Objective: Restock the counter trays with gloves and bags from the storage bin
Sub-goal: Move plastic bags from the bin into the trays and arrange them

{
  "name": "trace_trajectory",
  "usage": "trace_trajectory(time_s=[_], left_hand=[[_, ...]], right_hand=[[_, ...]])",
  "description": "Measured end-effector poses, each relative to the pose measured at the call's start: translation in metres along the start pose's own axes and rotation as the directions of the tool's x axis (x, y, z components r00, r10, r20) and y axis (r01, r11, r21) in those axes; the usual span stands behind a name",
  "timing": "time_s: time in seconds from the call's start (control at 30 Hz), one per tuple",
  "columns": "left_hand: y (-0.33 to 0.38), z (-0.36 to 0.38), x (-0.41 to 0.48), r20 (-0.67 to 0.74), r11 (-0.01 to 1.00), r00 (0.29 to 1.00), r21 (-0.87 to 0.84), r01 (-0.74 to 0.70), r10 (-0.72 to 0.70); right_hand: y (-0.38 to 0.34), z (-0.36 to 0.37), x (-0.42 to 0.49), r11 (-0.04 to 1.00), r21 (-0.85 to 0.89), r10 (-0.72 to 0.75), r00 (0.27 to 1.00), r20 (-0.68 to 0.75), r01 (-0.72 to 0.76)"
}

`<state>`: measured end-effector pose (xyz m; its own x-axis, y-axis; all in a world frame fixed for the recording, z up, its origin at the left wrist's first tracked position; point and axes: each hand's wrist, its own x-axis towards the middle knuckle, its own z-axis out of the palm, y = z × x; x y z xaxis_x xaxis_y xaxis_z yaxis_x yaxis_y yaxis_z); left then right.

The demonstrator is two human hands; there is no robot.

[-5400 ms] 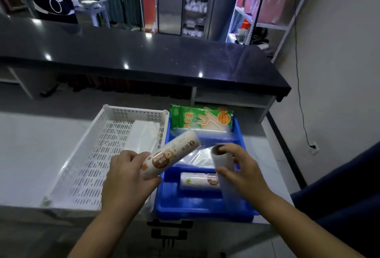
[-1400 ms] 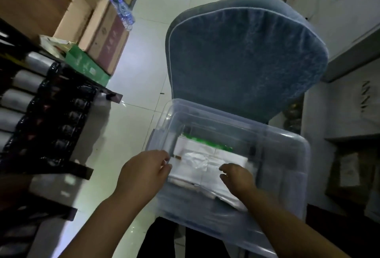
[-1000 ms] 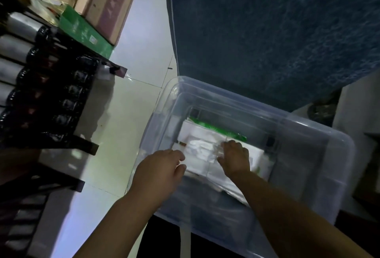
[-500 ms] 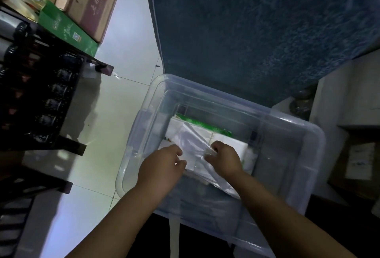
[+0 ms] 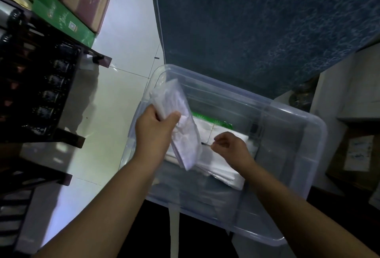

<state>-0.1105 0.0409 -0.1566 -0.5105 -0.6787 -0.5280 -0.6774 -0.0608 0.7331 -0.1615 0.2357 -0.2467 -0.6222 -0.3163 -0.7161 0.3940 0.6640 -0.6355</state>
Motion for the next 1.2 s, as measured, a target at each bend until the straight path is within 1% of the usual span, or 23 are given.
trace_trajectory(time_s=[0.03,0.07,0.1,0.13,0.2,0.23,0.33,0.43,0.47,0.53,0.6,0.67,0.73,0.8,0.87,0.97,1.03,1.07,1.1,1.17,1.2], left_hand=[[0.001,-0.007,0.005,-0.042,1.000,0.999,0.009,-0.027,0.027],[0.000,-0.013,0.010,-0.079,0.999,0.996,0.015,-0.046,0.048],[0.000,-0.018,0.013,-0.109,0.998,0.992,0.022,-0.060,0.062],[-0.002,-0.022,0.017,-0.126,0.997,0.989,0.036,-0.070,0.074],[-0.005,-0.029,0.020,-0.132,0.992,0.986,0.091,-0.088,0.099],[-0.007,-0.030,0.021,-0.126,0.988,0.986,0.119,-0.094,0.109],[-0.013,-0.032,0.019,-0.102,0.978,0.986,0.179,-0.110,0.130],[-0.019,-0.030,0.016,-0.084,0.968,0.987,0.221,-0.115,0.137],[-0.020,-0.030,0.014,-0.078,0.969,0.988,0.217,-0.115,0.135],[-0.022,-0.031,0.012,-0.077,0.972,0.989,0.206,-0.112,0.130],[-0.024,-0.032,0.011,-0.084,0.971,0.988,0.213,-0.109,0.130],[-0.026,-0.033,0.009,-0.083,0.972,0.989,0.212,-0.103,0.123],[-0.027,-0.032,0.008,-0.080,0.971,0.990,0.219,-0.098,0.118],[-0.030,-0.031,0.007,-0.078,0.968,0.991,0.233,-0.090,0.111],[-0.033,-0.028,0.006,-0.076,0.965,0.992,0.249,-0.082,0.104],[-0.038,-0.027,0.004,-0.066,0.961,0.993,0.266,-0.078,0.099],[-0.041,-0.026,0.002,-0.057,0.962,0.994,0.261,-0.077,0.096],[-0.042,-0.026,0.001,-0.053,0.965,0.995,0.251,-0.074,0.090],[-0.043,-0.026,0.001,-0.046,0.968,0.995,0.241,-0.072,0.086],[-0.045,-0.026,0.000,-0.032,0.970,0.997,0.235,-0.065,0.075],[-0.045,-0.026,-0.001,-0.025,0.971,0.997,0.231,-0.062,0.069]], right_hand=[[0.015,0.000,0.005,0.962,-0.273,0.012,1.000,0.014,-0.008],[0.029,0.002,0.008,0.868,-0.497,0.013,0.998,0.064,0.020],[0.042,0.005,0.010,0.760,-0.644,0.004,0.991,0.132,0.083],[0.053,0.011,0.010,0.658,-0.734,-0.023,0.980,0.199,0.165],[0.068,0.023,0.012,0.465,-0.829,-0.098,0.949,0.300,0.310],[0.071,0.028,0.014,0.394,-0.850,-0.129,0.937,0.326,0.350],[0.072,0.033,0.021,0.282,-0.875,-0.181,0.917,0.355,0.395],[0.068,0.033,0.029,0.196,-0.870,-0.187,0.888,0.419,0.452],[0.066,0.031,0.031,0.203,-0.864,-0.188,0.885,0.427,0.460],[0.061,0.024,0.034,0.294,-0.851,-0.190,0.899,0.394,0.435],[0.056,0.015,0.035,0.371,-0.847,-0.238,0.921,0.309,0.380],[0.050,0.008,0.038,0.440,-0.844,-0.297,0.937,0.185,0.306],[0.044,0.003,0.042,0.481,-0.841,-0.318,0.943,0.095,0.247],[0.040,0.000,0.043,0.473,-0.849,-0.338,0.938,0.073,0.236],[0.039,0.001,0.039,0.476,-0.834,-0.388,0.918,0.087,0.280],[0.044,0.012,0.021,0.416,-0.805,-0.532,0.831,0.162,0.423],[0.052,0.024,0.008,0.362,-0.777,-0.556,0.789,0.263,0.514],[0.057,0.031,0.004,0.361,-0.768,-0.524,0.797,0.302,0.528],[0.063,0.037,0.001,0.378,-0.771,-0.455,0.828,0.326,0.512],[0.073,0.047,-0.002,0.418,-0.808,-0.277,0.905,0.322,0.416],[0.079,0.051,-0.001,0.409,-0.833,-0.207,0.927,0.313,0.372]])
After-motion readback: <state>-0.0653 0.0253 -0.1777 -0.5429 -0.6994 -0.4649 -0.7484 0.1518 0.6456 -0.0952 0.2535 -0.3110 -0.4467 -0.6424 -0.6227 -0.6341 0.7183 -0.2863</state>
